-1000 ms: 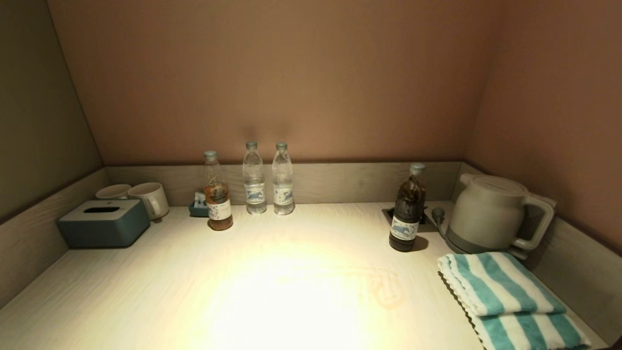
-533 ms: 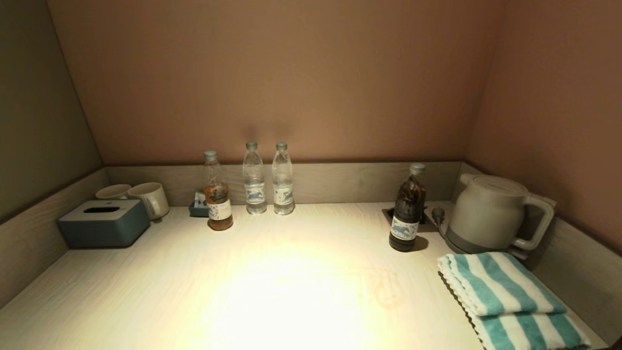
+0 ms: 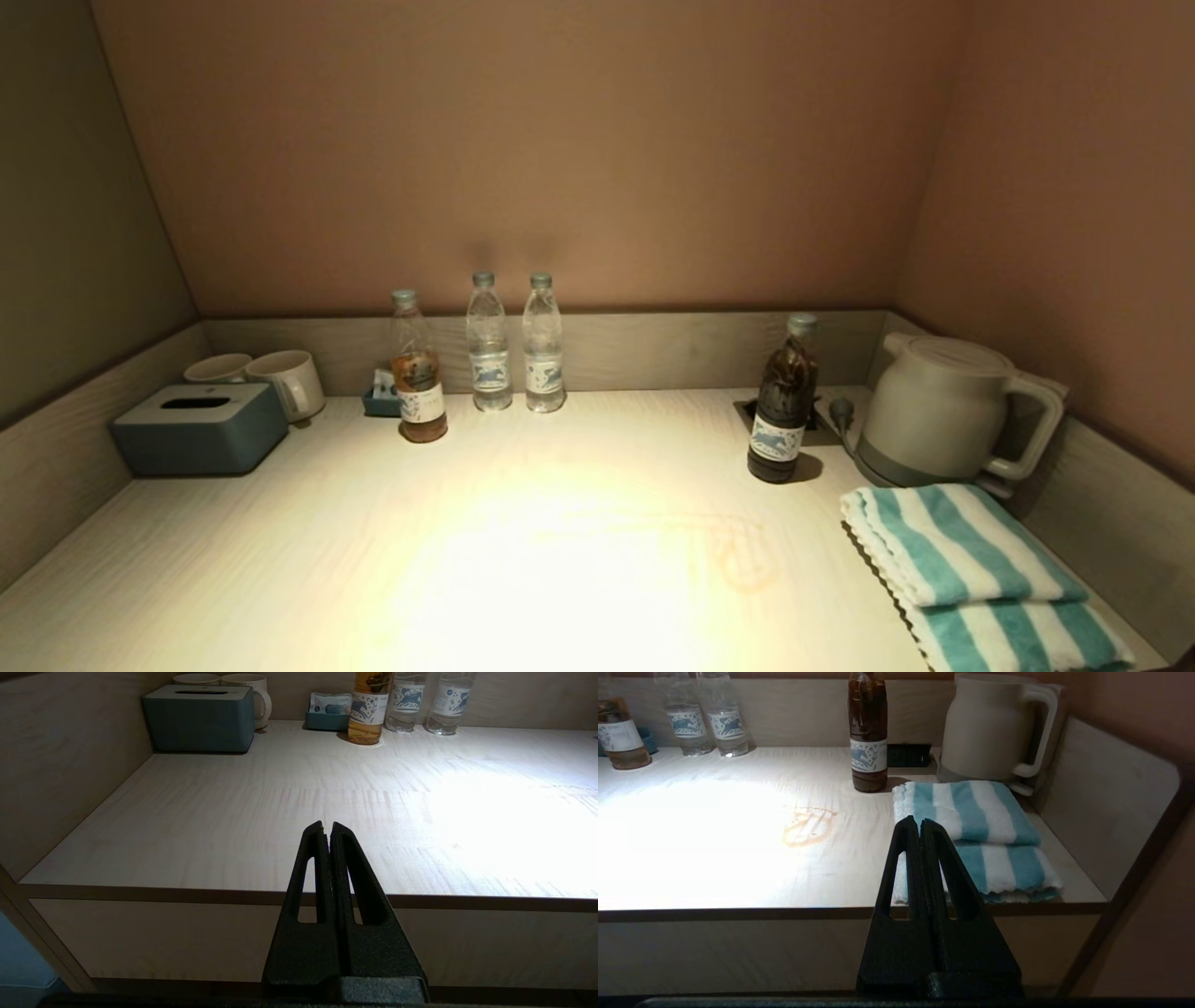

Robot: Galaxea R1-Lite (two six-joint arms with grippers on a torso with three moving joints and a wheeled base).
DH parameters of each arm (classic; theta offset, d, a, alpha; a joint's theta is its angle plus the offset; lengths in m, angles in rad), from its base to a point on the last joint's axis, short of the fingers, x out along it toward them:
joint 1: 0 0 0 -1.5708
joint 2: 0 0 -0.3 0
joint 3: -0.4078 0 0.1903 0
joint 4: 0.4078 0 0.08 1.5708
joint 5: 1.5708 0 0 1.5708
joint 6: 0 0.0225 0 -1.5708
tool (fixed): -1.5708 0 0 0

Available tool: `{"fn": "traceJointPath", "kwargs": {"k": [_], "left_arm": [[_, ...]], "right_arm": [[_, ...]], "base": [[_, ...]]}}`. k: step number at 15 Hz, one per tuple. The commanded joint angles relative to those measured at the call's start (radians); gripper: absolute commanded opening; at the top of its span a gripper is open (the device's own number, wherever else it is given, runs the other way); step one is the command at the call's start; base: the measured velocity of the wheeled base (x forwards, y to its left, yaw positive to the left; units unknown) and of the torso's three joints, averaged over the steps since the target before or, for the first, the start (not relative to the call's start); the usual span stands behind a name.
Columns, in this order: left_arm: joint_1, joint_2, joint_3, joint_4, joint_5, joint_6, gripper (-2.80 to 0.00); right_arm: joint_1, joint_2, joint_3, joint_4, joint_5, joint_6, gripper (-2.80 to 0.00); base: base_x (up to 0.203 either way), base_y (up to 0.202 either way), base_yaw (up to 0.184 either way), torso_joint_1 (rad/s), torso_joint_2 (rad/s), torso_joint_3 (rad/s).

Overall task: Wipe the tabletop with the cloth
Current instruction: Pick up the tablecloth

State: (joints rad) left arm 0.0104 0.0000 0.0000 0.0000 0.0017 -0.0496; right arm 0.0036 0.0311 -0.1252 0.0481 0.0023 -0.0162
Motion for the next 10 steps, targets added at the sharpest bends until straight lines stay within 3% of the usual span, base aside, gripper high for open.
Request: {"fn": "traceJointPath", "kwargs": {"k": [1, 5, 10], "left_arm": [[0.000, 0.002, 0.000, 0.000, 0.000, -0.001, -2.80], [0.000, 0.001, 0.000, 0.000, 0.000, 0.000, -2.80], [0.000, 0.002, 0.000, 0.000, 0.000, 0.000, -2.80]], "right_arm": [[0.002, 0.125, -0.092, 0.089, 0.014, 0.004, -2.80], [0.005, 0.418, -0.180, 0.056, 0.026, 0.028, -2.80], [0.000, 1.123, -0.396, -0.046, 0.000, 0.034, -2.80]], "base": [[0.000, 0.000, 0.000, 0.000, 0.00, 0.000], [0.000, 0.000, 0.000, 0.000, 0.00, 0.000], [0.000, 0.000, 0.000, 0.000, 0.00, 0.000]]}}
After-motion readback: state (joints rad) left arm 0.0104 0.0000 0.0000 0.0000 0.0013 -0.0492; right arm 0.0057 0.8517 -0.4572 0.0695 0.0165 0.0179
